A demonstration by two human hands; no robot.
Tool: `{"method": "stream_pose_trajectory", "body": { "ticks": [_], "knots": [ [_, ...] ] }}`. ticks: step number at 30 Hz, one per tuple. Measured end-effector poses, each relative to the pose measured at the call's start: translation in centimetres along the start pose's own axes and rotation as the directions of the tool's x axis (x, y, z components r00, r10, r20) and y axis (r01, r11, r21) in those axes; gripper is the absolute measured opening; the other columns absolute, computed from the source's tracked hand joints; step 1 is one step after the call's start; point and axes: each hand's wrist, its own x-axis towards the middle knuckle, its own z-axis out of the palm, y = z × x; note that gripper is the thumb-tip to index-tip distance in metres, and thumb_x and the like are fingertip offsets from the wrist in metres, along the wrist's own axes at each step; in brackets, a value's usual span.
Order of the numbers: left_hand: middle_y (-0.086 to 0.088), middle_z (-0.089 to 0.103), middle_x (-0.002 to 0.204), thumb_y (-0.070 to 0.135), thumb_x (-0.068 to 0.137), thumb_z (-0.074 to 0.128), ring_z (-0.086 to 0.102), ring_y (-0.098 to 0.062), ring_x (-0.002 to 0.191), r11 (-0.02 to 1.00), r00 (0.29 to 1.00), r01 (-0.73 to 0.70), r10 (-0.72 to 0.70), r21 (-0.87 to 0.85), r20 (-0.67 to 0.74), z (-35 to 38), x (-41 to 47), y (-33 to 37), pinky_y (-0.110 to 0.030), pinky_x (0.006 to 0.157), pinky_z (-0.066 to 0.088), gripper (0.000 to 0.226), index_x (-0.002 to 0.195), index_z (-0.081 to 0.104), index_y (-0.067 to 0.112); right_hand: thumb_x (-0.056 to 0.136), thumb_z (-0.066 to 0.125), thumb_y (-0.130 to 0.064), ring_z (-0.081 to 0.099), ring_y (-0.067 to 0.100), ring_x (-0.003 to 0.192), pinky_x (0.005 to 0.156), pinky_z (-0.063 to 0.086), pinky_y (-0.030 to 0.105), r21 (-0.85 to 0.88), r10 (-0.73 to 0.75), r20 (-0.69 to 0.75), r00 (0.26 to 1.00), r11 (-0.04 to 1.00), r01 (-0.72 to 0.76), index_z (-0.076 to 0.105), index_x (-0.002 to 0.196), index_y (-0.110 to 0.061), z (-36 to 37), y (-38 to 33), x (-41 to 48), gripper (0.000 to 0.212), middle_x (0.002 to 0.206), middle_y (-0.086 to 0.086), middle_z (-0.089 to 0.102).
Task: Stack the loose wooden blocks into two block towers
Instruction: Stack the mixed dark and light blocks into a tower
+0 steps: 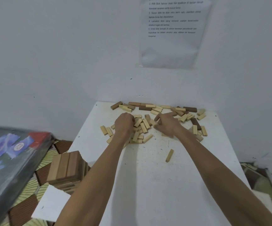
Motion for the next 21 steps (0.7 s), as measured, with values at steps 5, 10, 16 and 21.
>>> {"method": "stream_pose_trajectory", "body": {
  "ticks": [5,10,16,21],
  "knots": [
    [-0.008,0.064,0.084,0.005,0.093,0.061,0.059,-0.026,0.072,0.998,1.000,0.015,-0.014,-0.061,0.013,0.3,0.2,0.1,-0.033,0.061,0.048,0.020,0.081,0.076,0.009,0.101,0.058,-0.031,0.038,0.033,0.133,0.105,0.033,0.051,-0.313,-0.053,-0.068,0.996,0.949,0.030,0.051,0.140,-0.016,1.1,-1.2,0.3,0.043,0.142,0.008,0.050],
    [-0.013,0.066,0.083,0.004,0.093,0.056,0.065,-0.032,0.079,0.992,0.997,0.047,-0.040,-0.117,0.060,0.2,0.6,0.6,-0.037,0.069,0.055,0.019,0.082,0.071,0.006,0.097,0.052,-0.028,0.017,0.029,0.150,0.112,0.022,0.061,-0.385,-0.262,0.182,0.948,0.868,0.314,0.029,0.156,-0.041,0.9,-2.2,0.3,0.065,0.166,-0.002,0.021],
    [-0.014,0.068,0.096,0.008,0.094,0.057,0.065,-0.032,0.091,0.985,0.994,0.074,-0.060,-0.155,0.093,0.1,1.1,0.6,-0.035,0.074,0.052,0.015,0.097,0.073,0.006,0.095,0.061,-0.051,0.043,0.021,0.123,0.094,0.035,0.046,-0.232,-0.343,-0.050,0.938,0.918,0.323,0.060,0.120,-0.027,2.5,-2.5,-0.5,0.035,0.128,-0.005,0.055],
    [-0.011,0.061,0.077,0.002,0.090,0.058,0.060,-0.030,0.076,0.979,0.989,0.108,-0.087,-0.174,0.123,0.0,0.8,0.3,-0.031,0.059,0.045,0.013,0.079,0.061,0.009,0.094,0.064,-0.009,0.059,0.023,0.104,0.077,0.045,0.033,-0.053,-0.261,-0.214,0.941,0.965,0.255,0.063,0.109,-0.016,2.4,-1.0,-0.3,0.016,0.111,0.002,0.064]
  ]
}}
